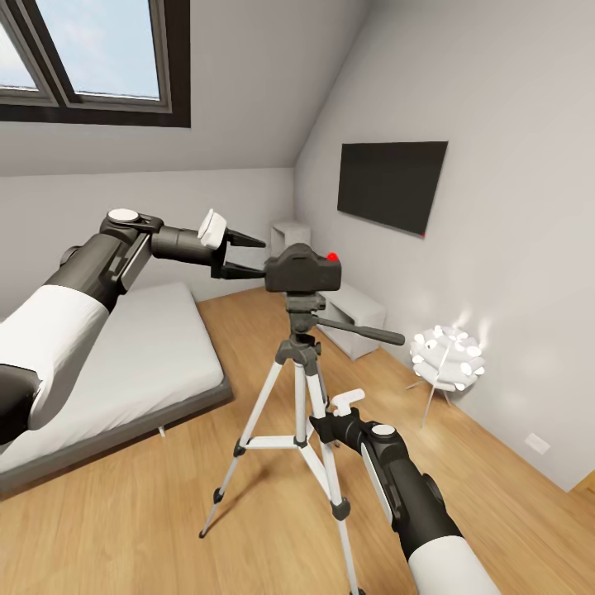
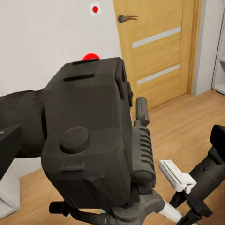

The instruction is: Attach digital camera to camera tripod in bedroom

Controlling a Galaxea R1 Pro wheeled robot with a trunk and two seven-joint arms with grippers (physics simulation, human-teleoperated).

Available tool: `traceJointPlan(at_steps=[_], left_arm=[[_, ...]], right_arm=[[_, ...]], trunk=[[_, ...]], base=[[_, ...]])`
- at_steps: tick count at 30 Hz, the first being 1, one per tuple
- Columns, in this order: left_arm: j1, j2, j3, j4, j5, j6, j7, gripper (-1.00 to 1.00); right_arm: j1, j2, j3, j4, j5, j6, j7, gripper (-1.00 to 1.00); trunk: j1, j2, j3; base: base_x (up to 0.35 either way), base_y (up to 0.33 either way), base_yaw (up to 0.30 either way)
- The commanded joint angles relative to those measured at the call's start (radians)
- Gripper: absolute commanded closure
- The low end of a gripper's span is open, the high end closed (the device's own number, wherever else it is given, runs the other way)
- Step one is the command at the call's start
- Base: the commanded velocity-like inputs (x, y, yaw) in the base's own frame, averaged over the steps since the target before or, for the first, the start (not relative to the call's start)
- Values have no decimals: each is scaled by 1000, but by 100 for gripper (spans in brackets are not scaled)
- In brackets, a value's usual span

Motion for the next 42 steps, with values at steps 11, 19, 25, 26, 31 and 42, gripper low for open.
traceJointPlan(at_steps=[11,19,25,26,31,42], left_arm=[[-2,1,-7,0,10,11,1,-100],[-2,1,-7,0,9,11,1,-100],[-2,2,-5,3,11,11,2,-100],[-2,2,-5,3,11,11,2,-100],[-2,8,21,52,20,12,14,-100],[-2,68,274,316,109,21,153,-100]], right_arm=[[-1,1,-2,-2,5,4,7,100],[-1,1,-2,-2,5,4,7,100],[-1,1,-1,-2,5,4,7,100],[-1,1,-1,-2,5,4,7,100],[-1,1,-1,-2,5,4,7,100],[-1,1,-2,-2,5,5,8,100]], trunk=[[1,-2,-2],[1,-2,-2],[1,-2,-2],[1,-2,-2],[1,-2,-2],[1,-2,-2]], base=[[0,0,0],[0,0,0],[0,0,0],[0,0,0],[0,0,0],[0,0,0]])
